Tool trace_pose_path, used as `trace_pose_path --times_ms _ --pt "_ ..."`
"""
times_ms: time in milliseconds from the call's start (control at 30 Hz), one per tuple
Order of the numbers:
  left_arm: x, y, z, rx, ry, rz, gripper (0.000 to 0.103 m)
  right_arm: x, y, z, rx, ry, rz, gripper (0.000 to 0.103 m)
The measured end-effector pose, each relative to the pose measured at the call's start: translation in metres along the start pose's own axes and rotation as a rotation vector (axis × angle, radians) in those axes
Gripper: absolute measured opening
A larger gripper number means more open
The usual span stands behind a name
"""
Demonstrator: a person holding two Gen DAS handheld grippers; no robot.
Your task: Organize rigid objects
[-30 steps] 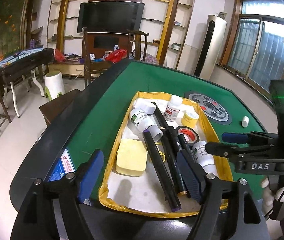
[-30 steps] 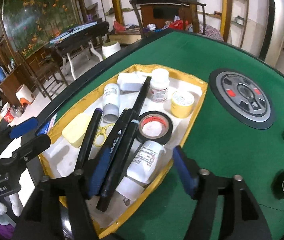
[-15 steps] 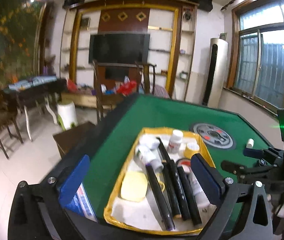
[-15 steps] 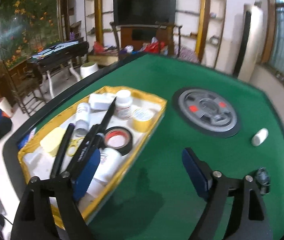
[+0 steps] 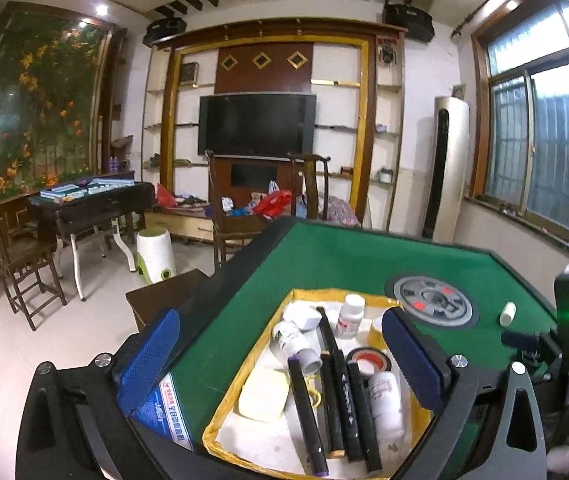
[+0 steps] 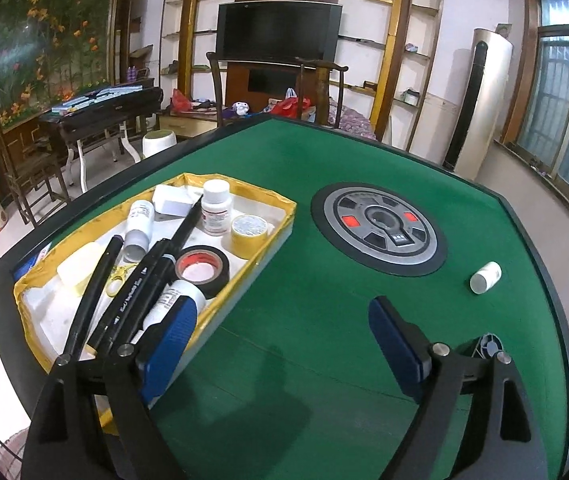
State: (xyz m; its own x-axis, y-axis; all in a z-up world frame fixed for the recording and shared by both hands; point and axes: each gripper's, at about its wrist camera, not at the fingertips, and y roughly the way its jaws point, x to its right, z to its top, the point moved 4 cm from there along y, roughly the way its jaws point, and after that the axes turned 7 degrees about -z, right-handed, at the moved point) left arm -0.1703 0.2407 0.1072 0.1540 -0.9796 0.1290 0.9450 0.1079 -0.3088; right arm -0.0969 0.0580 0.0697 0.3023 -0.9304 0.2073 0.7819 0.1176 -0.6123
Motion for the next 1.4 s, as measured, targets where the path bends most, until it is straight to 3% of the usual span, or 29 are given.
trace_pose_path --times_ms 167,300,600,867,967,1000,1033,1100,1233,1400 --pt "0.004 -0.004 0.007 -0.007 0.002 0.059 0.102 0.010 -0.001 -0.004 0.002 0.021 0.001 0.088" --pt "0.009 -0.003 0.009 -0.028 -0.027 -0.006 0.102 0.015 -0.003 -0.006 0.007 0.035 0.001 0.088" --pt "0.016 0.000 0.010 -0.055 -0.013 -0.027 0.102 0.022 -0.005 -0.011 0.011 0.048 0.001 0.088" --pt "0.014 0.018 0.002 -0.162 -0.135 -0.178 0.102 0.024 -0.008 -0.013 0.029 0.065 0.013 0.088" --pt "0.012 0.024 0.000 -0.183 -0.188 -0.242 0.102 0.024 -0.019 -0.014 0.093 0.089 0.025 0.088" --pt "0.013 0.025 -0.001 -0.195 -0.189 -0.241 0.102 0.026 -0.025 -0.014 0.127 0.110 0.024 0.091" --pt "0.015 0.026 -0.002 -0.207 -0.183 -0.235 0.102 0.027 -0.029 -0.014 0.156 0.132 0.025 0.103" --pt "0.021 0.028 -0.004 -0.240 -0.155 -0.217 0.102 0.028 -0.037 -0.013 0.213 0.165 0.020 0.103" --pt "0.035 0.029 -0.010 -0.279 -0.109 -0.271 0.102 0.018 -0.032 -0.010 0.207 0.108 -0.037 0.103" --pt "0.036 0.031 -0.015 -0.280 -0.067 -0.190 0.102 -0.001 -0.029 -0.015 0.209 0.030 -0.065 0.103"
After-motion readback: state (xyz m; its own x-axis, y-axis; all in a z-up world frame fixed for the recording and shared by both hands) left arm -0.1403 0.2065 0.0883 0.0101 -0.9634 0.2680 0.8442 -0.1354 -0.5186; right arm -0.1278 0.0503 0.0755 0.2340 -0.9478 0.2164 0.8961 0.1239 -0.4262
